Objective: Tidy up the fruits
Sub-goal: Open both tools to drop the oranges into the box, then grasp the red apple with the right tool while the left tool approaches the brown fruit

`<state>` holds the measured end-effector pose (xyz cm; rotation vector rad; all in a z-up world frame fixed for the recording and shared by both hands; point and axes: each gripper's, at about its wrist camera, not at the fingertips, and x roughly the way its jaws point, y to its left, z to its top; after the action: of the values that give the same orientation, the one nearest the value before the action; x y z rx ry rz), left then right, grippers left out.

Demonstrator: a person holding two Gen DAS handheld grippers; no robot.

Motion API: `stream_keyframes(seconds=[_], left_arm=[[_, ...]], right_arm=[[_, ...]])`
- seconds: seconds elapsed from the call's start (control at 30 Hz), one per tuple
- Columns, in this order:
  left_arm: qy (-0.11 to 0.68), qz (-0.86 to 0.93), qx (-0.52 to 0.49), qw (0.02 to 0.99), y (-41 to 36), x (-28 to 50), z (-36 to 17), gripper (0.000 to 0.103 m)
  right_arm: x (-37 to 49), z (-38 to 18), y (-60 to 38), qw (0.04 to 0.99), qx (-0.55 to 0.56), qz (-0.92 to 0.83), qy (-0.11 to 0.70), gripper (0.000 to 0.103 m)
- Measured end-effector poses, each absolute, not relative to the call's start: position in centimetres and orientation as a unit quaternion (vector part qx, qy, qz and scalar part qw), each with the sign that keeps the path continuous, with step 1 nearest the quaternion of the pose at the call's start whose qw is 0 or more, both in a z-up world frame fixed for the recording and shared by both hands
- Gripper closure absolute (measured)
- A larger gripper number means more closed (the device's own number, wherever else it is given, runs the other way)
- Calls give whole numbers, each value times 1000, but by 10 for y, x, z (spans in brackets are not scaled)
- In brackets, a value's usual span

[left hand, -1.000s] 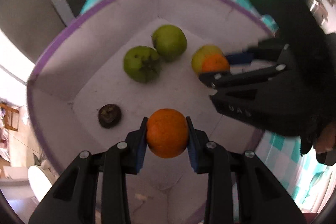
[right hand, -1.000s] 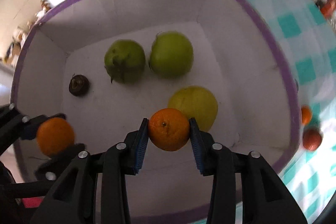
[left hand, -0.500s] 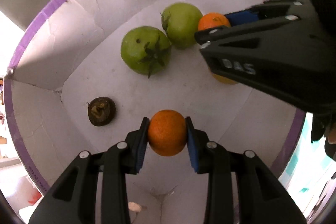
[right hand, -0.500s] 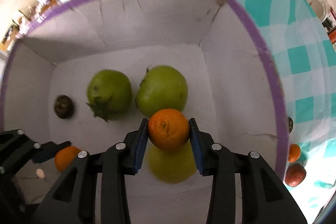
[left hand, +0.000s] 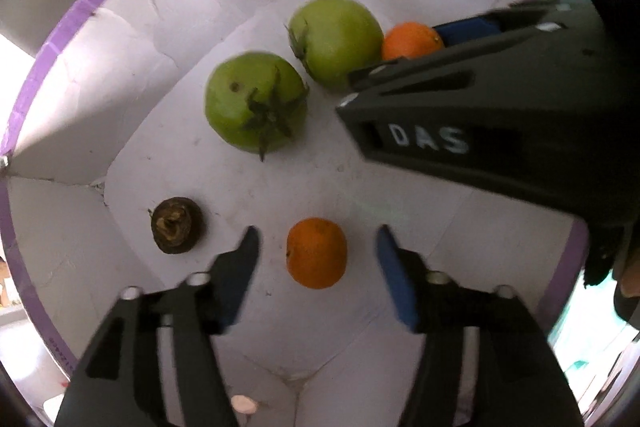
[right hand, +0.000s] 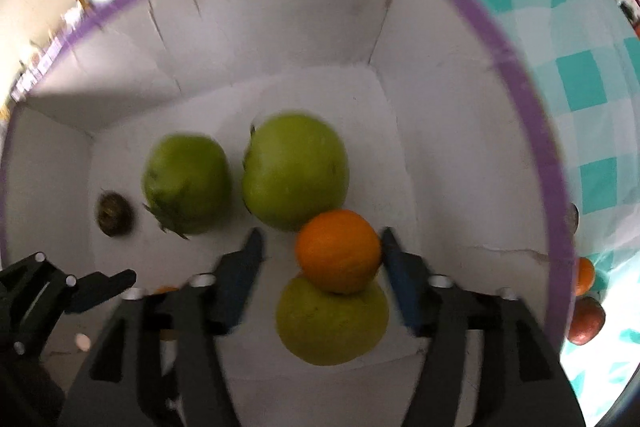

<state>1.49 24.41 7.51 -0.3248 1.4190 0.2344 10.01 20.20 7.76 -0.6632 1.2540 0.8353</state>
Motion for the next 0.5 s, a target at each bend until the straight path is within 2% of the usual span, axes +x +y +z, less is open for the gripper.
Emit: stream_keyframes(seconds=[0.03, 0.07, 0.2, 0.27, 0.33, 0.43, 0.5], left_arm=[[635, 104, -159, 749, 245, 10, 80, 25], [626, 103, -167, 754, 247, 6, 85, 22], [590, 126, -184, 776, 255, -1, 103, 19], [572, 144, -176, 788, 253, -1, 113, 15], [545, 158, -166, 807, 247, 1, 129, 15], [484, 173, -139, 846, 231, 14, 157, 9], [454, 164, -127, 866, 216, 26, 172, 9]], right_arm=[[100, 89, 197, 695, -282, 378, 543, 32], [99, 96, 192, 701, -274, 383, 535, 32], [102, 149, 146, 750, -175, 428, 472, 32], [107, 169, 118, 775, -131, 438, 436, 27], [119, 186, 72, 808, -75, 428, 398, 22], [151, 185, 13, 860, 0, 353, 368, 16], [170, 174, -30, 889, 31, 276, 363, 16]])
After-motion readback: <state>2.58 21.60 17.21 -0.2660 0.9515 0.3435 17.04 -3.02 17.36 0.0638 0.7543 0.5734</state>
